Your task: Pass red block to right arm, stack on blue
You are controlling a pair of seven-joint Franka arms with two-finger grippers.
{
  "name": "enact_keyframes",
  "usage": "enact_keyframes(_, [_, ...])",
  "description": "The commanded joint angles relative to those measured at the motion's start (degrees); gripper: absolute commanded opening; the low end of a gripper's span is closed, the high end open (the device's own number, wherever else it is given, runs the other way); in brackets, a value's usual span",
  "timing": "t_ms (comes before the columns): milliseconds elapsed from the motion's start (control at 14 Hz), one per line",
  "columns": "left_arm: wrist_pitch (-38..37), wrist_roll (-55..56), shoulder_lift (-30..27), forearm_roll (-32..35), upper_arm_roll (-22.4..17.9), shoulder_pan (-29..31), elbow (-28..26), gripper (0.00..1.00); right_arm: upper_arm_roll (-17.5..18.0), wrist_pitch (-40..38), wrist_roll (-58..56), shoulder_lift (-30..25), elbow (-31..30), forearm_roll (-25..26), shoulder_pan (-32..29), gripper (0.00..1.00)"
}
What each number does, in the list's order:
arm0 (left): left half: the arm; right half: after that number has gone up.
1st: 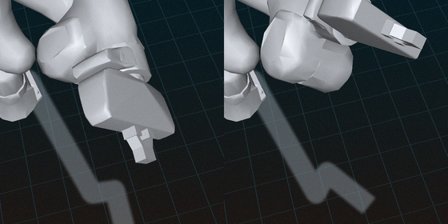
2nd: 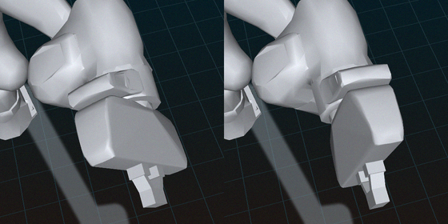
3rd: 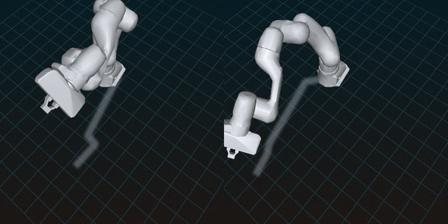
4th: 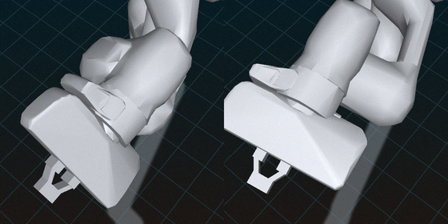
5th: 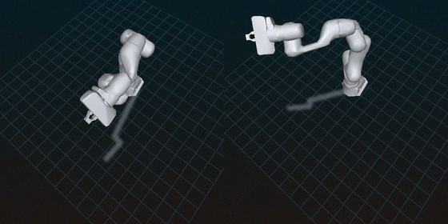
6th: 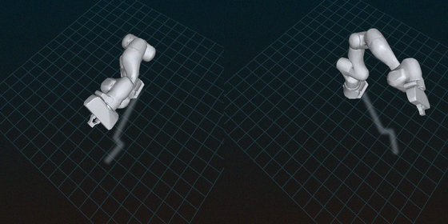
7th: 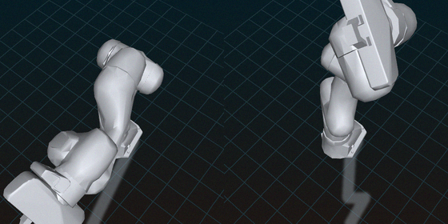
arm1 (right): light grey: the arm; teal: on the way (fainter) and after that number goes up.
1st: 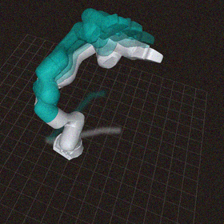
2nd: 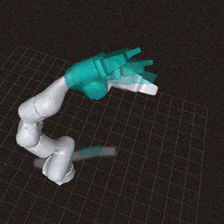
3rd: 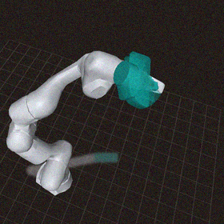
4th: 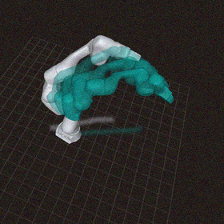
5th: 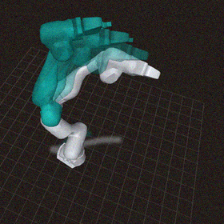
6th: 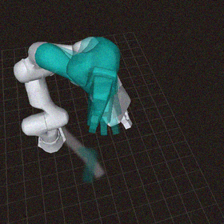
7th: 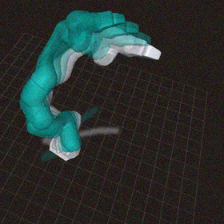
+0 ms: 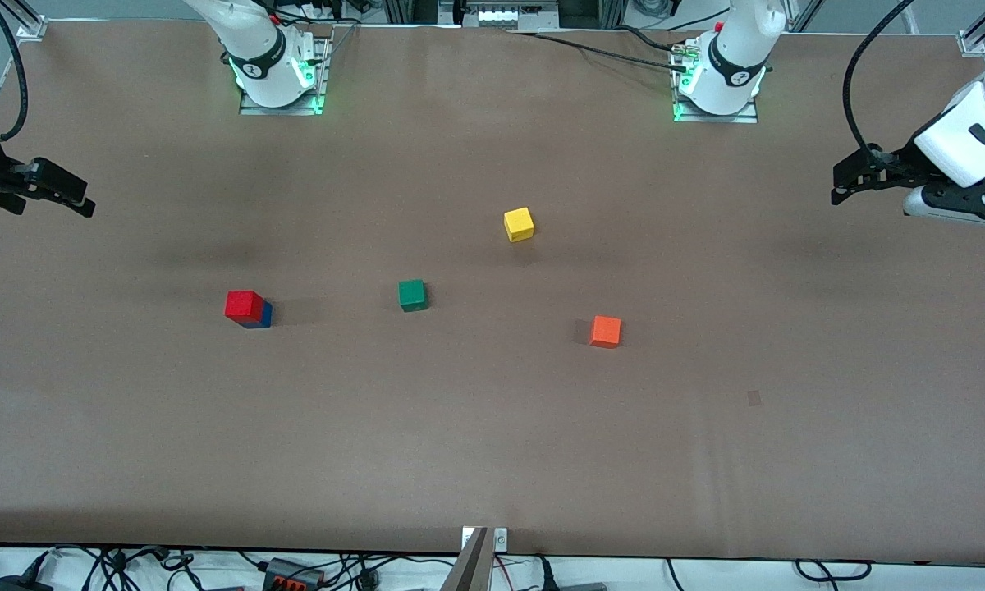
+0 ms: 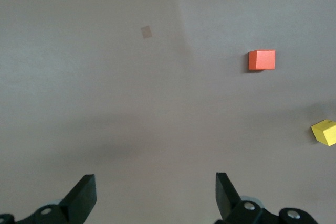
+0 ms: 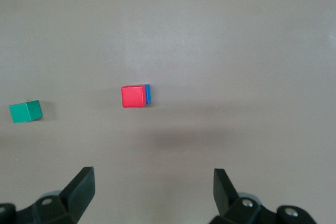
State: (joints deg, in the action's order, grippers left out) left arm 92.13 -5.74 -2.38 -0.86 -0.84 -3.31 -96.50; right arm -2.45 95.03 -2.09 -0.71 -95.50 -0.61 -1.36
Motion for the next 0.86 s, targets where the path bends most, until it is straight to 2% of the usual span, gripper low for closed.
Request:
enact_keyframes(0, [-1.16, 0.38, 0.53, -0.11, -0.13, -0.38, 1.67, 1.0, 0.43, -0.81, -1.33, -1.39, -0.82, 0.78, -0.22, 1.0])
enact_keyframes(786, [-1.25, 0.38, 0.53, -0.11, -0.13, -0.55, 1.67, 1.0, 0.08, -1.6, -2.48, -1.39, -1.26, 0.87, -0.57, 1.0])
